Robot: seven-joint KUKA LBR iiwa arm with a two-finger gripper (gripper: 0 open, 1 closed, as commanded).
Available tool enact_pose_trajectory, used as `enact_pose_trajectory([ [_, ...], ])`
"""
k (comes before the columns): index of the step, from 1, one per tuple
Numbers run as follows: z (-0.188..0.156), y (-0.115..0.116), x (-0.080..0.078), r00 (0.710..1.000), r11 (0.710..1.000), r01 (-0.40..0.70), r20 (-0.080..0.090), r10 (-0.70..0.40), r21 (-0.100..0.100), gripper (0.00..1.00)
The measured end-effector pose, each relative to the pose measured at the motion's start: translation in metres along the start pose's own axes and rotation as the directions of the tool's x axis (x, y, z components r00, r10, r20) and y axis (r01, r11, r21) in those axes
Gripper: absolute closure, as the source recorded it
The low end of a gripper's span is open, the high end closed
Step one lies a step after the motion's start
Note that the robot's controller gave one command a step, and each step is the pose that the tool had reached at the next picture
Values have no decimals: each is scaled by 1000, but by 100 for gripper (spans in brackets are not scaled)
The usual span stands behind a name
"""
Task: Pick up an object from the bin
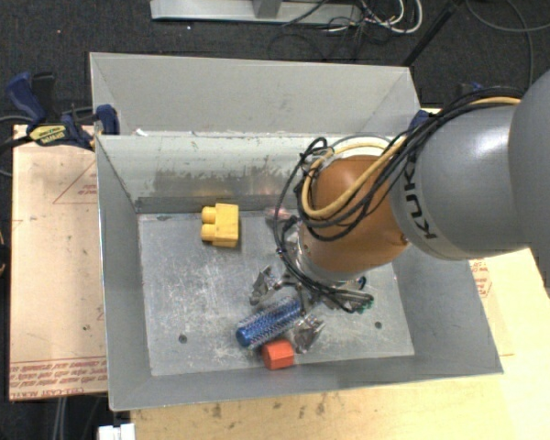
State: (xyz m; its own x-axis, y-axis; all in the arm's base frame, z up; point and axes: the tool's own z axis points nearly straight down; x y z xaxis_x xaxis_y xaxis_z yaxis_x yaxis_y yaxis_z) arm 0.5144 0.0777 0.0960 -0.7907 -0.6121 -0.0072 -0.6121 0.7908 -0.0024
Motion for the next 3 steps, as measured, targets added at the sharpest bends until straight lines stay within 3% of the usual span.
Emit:
enact_pose_trajectory([
  [1, 23, -2, -18, 1000, 1000, -13, -10, 13, -4, 0],
  [2, 19, -3, -22, 1000, 1000, -16, 6, 16, 1, 100],
  [3, -142, 21, -59, 1000, 1000, -1, 3, 1, 0, 100],
])
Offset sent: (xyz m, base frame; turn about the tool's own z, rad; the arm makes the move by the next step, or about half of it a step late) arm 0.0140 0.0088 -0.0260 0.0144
